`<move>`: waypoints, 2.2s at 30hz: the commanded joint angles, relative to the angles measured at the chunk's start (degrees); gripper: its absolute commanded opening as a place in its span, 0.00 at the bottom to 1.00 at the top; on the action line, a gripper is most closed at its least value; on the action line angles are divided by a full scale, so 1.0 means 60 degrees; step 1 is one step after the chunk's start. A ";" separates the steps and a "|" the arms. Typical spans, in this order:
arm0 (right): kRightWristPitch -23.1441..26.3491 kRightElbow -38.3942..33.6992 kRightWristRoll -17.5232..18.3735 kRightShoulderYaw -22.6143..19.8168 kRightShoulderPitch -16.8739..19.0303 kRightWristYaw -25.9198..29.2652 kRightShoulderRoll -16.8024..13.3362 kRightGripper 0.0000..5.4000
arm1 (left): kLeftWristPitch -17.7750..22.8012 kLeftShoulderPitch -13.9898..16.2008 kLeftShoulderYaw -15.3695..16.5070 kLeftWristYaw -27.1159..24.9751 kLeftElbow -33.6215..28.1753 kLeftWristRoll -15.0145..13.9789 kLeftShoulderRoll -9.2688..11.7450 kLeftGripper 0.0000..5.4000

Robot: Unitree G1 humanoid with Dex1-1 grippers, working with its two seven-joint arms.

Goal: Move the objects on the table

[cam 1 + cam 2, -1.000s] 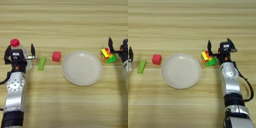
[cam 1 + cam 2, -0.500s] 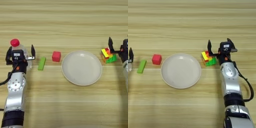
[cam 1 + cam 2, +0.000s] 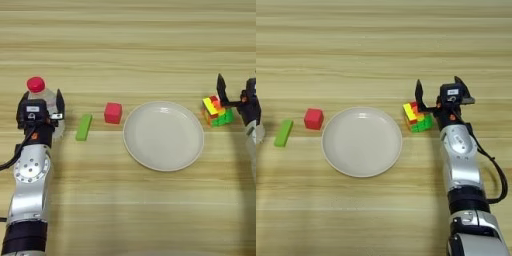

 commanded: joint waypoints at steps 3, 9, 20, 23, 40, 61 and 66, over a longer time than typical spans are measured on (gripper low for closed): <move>0.0052 -0.0025 0.0049 -0.0033 -0.0094 0.0010 -0.0031 1.00 | 0.0029 0.0001 -0.0122 -0.0039 0.0019 0.0105 0.0099 0.61; 0.0048 -0.0013 0.0041 -0.0028 -0.0094 0.0007 -0.0029 1.00 | -0.0039 0.0012 -0.0077 -0.0040 0.0050 0.0022 0.0103 0.61; -0.0133 -0.0322 -0.0087 0.0231 0.0071 0.0201 0.0000 1.00 | 0.0109 -0.0078 -0.0236 -0.0287 -0.0872 -0.0052 0.0109 0.60; -0.0304 -0.0652 -0.0144 0.0482 0.0233 0.0433 0.0040 1.00 | 0.0233 -0.0111 -0.0285 -0.0335 -0.1208 -0.0050 0.0120 0.60; -0.0467 -0.3240 0.0040 0.2670 0.1706 0.3264 -0.0095 1.00 | 0.0885 -0.0173 -0.0498 -0.0609 -0.2539 -0.0029 0.0187 0.60; -0.0017 -0.3867 -0.0551 0.4806 0.2272 0.4664 -0.0024 1.00 | 0.1541 -0.0305 -0.2227 -0.1414 -0.3233 0.0079 -0.0311 0.60; 0.0148 -0.3738 -0.0429 0.5064 0.2172 0.4696 0.0275 1.00 | 0.1606 -0.0168 -0.2725 -0.1607 -0.3363 0.0113 -0.0412 0.60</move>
